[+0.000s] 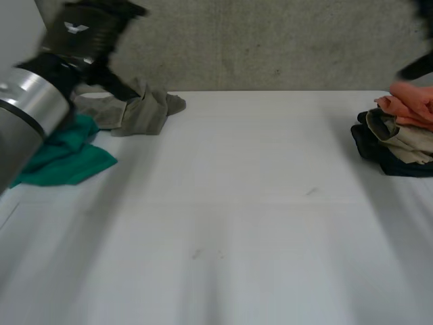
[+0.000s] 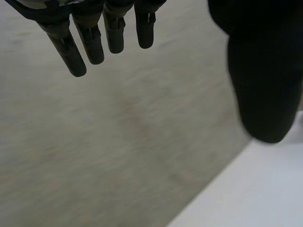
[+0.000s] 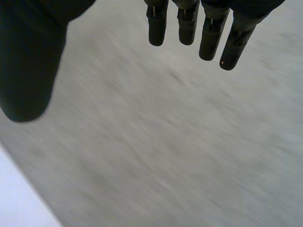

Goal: Fold the laundry.

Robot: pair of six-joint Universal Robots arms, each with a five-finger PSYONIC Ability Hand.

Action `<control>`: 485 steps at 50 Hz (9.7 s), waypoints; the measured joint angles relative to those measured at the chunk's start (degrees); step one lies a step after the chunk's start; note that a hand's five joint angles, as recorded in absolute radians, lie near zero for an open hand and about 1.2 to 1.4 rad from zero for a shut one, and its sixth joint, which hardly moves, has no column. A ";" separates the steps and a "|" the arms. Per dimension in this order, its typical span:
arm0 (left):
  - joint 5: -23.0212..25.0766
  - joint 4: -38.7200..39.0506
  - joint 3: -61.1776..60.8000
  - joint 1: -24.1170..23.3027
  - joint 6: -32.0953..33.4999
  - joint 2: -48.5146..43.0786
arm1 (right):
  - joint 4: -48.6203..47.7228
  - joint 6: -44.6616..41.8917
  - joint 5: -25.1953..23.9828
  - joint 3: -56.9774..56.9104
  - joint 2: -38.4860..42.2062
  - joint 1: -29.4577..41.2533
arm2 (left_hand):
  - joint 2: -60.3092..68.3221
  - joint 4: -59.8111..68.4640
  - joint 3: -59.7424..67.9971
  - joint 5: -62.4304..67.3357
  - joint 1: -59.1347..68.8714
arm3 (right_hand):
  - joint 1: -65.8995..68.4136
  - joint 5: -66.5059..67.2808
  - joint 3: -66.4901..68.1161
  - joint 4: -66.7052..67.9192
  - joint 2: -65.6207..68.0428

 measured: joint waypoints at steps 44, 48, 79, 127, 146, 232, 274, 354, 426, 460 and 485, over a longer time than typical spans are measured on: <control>2.59 11.05 11.68 13.04 21.90 -30.71 | 7.72 -13.90 4.64 19.39 8.53 16.76 | 56.72 56.92 55.89 52.70 55.34 | 0.00 0.00 0.00 0.00 0.00; 3.50 12.69 4.02 5.42 13.18 -21.71 | 7.67 -13.75 6.12 19.04 8.27 15.93 | 56.78 56.92 55.95 52.70 55.34 | 0.00 0.00 0.00 0.00 0.00; -0.83 9.46 -7.16 -13.88 -1.77 -8.14 | 13.24 -13.09 11.95 15.28 6.05 12.41 | 1.30 1.08 1.19 -0.05 0.76 | 0.00 0.00 0.00 0.00 0.00; -1.04 -5.37 7.22 12.10 20.06 -27.92 | 22.43 -19.36 24.57 -1.17 17.46 37.94 | 56.65 56.87 55.76 51.81 54.28 | 45.41 52.73 55.73 54.62 55.07; -1.08 -3.30 8.54 5.38 10.89 -12.86 | 58.55 -46.01 2.87 14.26 -4.97 23.87 | 56.82 57.13 55.97 51.81 54.28 | 1.11 3.24 4.15 3.09 3.50; 3.68 8.25 2.58 -7.30 9.82 8.39 | 29.04 14.68 -10.24 -40.62 40.62 19.14 | 57.03 57.35 56.26 51.81 54.28 | -0.07 0.00 -0.17 -0.05 -0.03; 3.32 2.43 -7.15 0.10 10.02 12.30 | 33.88 -10.73 0.25 -20.60 17.19 20.94 | 57.03 57.36 56.26 51.81 54.28 | 44.53 51.53 55.84 54.79 55.16; -2.65 9.84 18.47 2.25 22.19 -22.80 | 21.33 -16.22 16.67 -32.72 22.24 12.63 | 57.13 57.41 56.40 51.81 54.28 | 45.41 53.01 55.79 54.79 55.09; -6.84 3.91 -26.80 5.41 25.95 -12.78 | 33.96 -27.60 10.99 11.95 10.92 6.34 | 28.72 28.52 28.52 27.14 30.02 | 45.41 53.01 55.79 54.80 55.09; -6.83 3.47 -32.39 9.18 26.14 -12.30 | 31.56 -24.84 10.81 13.24 11.48 6.42 | 56.80 57.12 56.03 53.86 54.31 | 45.41 53.01 55.79 54.80 55.09; -6.53 -20.41 -29.82 7.32 35.86 -1.38 | 51.73 -43.71 8.12 15.36 2.41 0.33 | 56.93 57.15 56.25 53.86 54.31 | 45.41 53.01 55.79 54.81 55.09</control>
